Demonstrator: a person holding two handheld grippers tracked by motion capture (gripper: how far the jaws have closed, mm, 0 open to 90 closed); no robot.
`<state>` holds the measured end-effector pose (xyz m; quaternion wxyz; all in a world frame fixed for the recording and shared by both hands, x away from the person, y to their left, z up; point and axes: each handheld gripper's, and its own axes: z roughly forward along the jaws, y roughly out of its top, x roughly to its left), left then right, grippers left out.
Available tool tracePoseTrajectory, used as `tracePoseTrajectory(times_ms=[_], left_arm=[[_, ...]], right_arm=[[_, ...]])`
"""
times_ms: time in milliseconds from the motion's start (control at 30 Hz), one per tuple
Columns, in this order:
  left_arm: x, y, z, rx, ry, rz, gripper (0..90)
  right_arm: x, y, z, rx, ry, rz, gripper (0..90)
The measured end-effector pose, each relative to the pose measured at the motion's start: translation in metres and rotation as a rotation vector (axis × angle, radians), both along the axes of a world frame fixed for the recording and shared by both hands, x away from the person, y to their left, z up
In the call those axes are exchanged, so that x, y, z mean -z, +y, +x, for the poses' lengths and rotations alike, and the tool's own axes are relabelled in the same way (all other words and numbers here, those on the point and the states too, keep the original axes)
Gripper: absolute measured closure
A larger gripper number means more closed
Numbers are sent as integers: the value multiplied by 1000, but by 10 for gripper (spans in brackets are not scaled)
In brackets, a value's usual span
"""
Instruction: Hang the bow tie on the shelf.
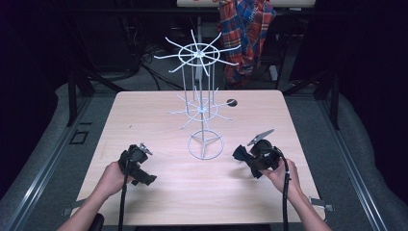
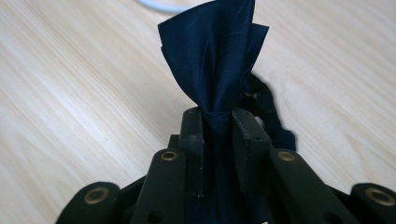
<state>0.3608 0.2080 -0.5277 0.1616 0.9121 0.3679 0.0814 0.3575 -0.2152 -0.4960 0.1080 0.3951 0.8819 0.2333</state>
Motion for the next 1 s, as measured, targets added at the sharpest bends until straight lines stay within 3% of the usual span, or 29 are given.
tracePoseTrajectory(times_ms=[33,67,100,133,167,500,533,600,800,1000], left_arm=[[0,0,0,0,0,1,30],[0,0,0,0,0,1,30],[-1,-1,0,2,2,3,30],[-1,-1,0,2,2,3,30],[-1,-1,0,6,4,5,30],[-1,-1,0,7,6,7,30],[-1,-1,0,7,6,7,30],[0,-1,0,4,6,5,30],[0,-1,0,2,6,7,30],[0,-1,0,4,5,10,30]], right_arm=[[-6,-6,0,8,-4,60,755],[-6,-6,0,8,-4,60,755],[-10,-10,0,21,1,107,755],[-10,-10,0,21,1,107,755],[-13,-16,1,24,5,152,755],[-28,-30,2,86,-14,271,754],[-31,-31,2,88,-18,242,754],[-30,-30,2,95,-17,267,753],[-37,-27,5,121,-38,235,753],[-46,-28,6,134,-52,245,753]])
